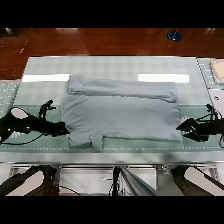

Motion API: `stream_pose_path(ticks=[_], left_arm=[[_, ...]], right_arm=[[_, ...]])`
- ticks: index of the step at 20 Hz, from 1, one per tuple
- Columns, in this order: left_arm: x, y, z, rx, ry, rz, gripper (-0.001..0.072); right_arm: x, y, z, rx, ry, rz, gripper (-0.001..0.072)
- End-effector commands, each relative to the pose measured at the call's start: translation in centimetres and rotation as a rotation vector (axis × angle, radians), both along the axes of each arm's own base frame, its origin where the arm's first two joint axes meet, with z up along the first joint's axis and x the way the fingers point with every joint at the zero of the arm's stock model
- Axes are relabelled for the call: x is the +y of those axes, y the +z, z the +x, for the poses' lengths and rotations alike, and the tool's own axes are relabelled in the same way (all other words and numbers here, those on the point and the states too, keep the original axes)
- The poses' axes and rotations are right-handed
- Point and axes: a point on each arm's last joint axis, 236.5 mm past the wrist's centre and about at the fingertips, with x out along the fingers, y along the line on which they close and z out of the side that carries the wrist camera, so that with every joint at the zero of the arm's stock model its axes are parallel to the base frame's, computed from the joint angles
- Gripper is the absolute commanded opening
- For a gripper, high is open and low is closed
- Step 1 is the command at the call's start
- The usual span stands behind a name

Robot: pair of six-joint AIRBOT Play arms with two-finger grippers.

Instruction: Fold the shirts.

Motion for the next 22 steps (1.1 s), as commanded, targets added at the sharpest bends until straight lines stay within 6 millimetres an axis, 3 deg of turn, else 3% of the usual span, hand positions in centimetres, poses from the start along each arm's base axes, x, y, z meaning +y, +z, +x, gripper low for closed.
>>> stream_pose_path(ticks=[1, 3, 6, 8, 10, 14, 16, 20, 22], left_arm=[[-0.1, 0.1, 0.1, -0.003, 0.0, -0.005, 0.0025], [-0.2, 0.2, 0.2, -0.005, 0.006, -0.012, 0.0024], [-0.3, 0.2, 0.2, -0.006, 0.009, -0.016, 0.0025], [-0.5, 0.8, 0.8, -0.023, 0.004, -0.026, 0.0024], [-1.1, 3.2, 2.7, -0.094, -0.009, -0.064, 0.0024], [-1.7, 13.5, 9.8, -0.425, 0.022, -0.106, 0.0023], [-1.4, 17.6, 12.2, -0.545, 0.018, -0.093, 0.0023], [0.1, 21.7, 17.7, -0.71, 0.097, -0.064, 0.0023], [-0.1, 21.5, 19.9, -0.706, 0.115, -0.098, 0.0023]], right_arm=[[1.4, -1.2, 0.5, 0.026, -0.042, 0.077, 0.0563], [2.6, -1.9, 0.5, 0.056, -0.01, 0.098, 0.0457], [4.8, -2.2, 0.9, 0.06, 0.06, 0.112, 0.0022], [5.6, -0.5, 2.0, -0.006, 0.074, 0.145, 0.0027], [5.4, 3.1, 4.1, -0.146, 0.113, 0.124, 0.0026], [4.0, 13.8, 8.6, -0.487, 0.149, -0.034, 0.0026], [3.6, 17.1, 10.1, -0.577, 0.124, -0.065, 0.0025], [2.6, 19.2, 13.6, -0.695, 0.015, -0.064, 0.0026], [2.2, 18.4, 15.1, -0.693, -0.032, -0.031, 0.0025]])
